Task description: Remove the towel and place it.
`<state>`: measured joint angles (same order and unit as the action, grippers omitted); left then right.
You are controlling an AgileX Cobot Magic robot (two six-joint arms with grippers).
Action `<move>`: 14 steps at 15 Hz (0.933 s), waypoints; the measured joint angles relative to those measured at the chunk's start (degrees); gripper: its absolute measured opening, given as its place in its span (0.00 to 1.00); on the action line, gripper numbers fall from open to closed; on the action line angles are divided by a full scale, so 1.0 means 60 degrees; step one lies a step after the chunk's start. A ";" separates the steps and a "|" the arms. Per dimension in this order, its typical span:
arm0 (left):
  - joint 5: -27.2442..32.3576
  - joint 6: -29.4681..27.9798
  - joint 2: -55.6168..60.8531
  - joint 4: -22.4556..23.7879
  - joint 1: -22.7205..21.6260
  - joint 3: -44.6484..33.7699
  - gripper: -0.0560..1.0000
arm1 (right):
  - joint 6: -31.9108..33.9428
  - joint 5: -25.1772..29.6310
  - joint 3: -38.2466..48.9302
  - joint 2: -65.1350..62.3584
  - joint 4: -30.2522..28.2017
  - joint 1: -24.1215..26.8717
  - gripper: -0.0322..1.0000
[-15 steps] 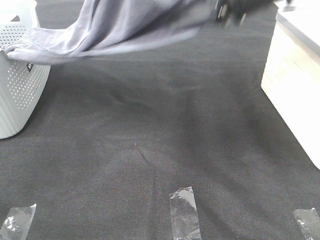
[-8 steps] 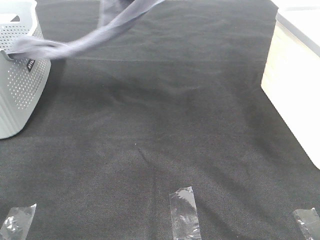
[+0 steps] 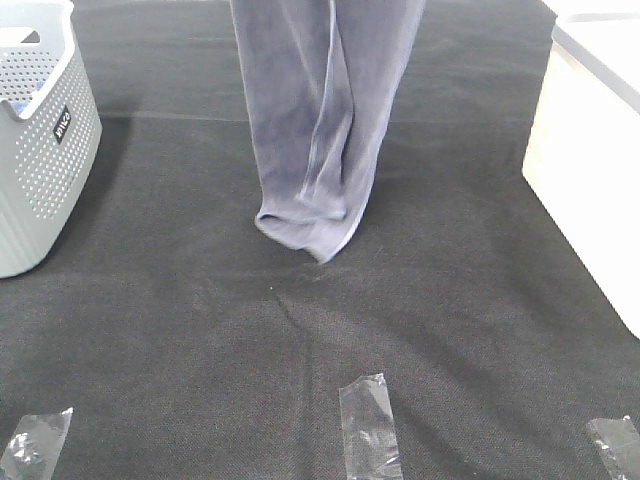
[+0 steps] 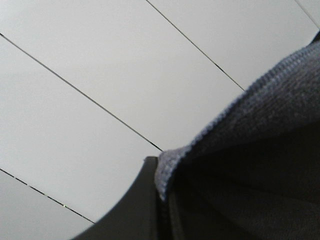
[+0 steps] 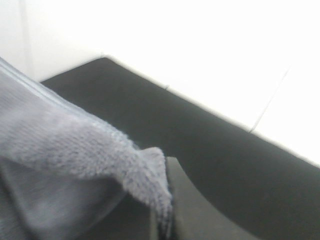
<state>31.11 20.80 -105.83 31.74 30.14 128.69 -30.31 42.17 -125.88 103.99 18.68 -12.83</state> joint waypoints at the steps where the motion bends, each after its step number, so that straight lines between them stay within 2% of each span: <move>1: -0.0477 -0.0038 -0.0115 0.0000 -0.0115 0.0000 0.05 | 0.0000 -0.0544 0.0000 0.0076 -0.0229 0.0000 0.05; 3: -0.1366 -0.0067 -0.0430 0.0067 -0.0153 0.0000 0.05 | 0.0000 -0.1451 0.0000 0.0229 -0.0592 0.0000 0.05; 4: -0.2712 -0.0067 -0.0783 0.0668 -0.0201 0.0000 0.05 | 0.0000 -0.2693 0.0000 0.0353 -0.0850 0.0000 0.05; 7: -0.4631 -0.0095 -0.1089 0.0898 -0.0430 0.0000 0.05 | 0.0000 -0.4460 0.0000 0.0382 -0.0917 0.0000 0.05; 11: -0.5481 -0.0095 -0.1089 0.0955 -0.0659 0.0000 0.05 | 0.0000 -0.5539 0.0000 0.0497 -0.0917 0.0000 0.05; 14: -0.5730 -0.0095 -0.1289 0.0974 -0.1031 0.0000 0.05 | 0.0000 -0.5863 0.0000 0.0840 -0.0888 0.0000 0.05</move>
<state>-3.27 20.23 -113.56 37.59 23.95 128.69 -30.31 6.99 -125.88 109.03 13.35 -12.83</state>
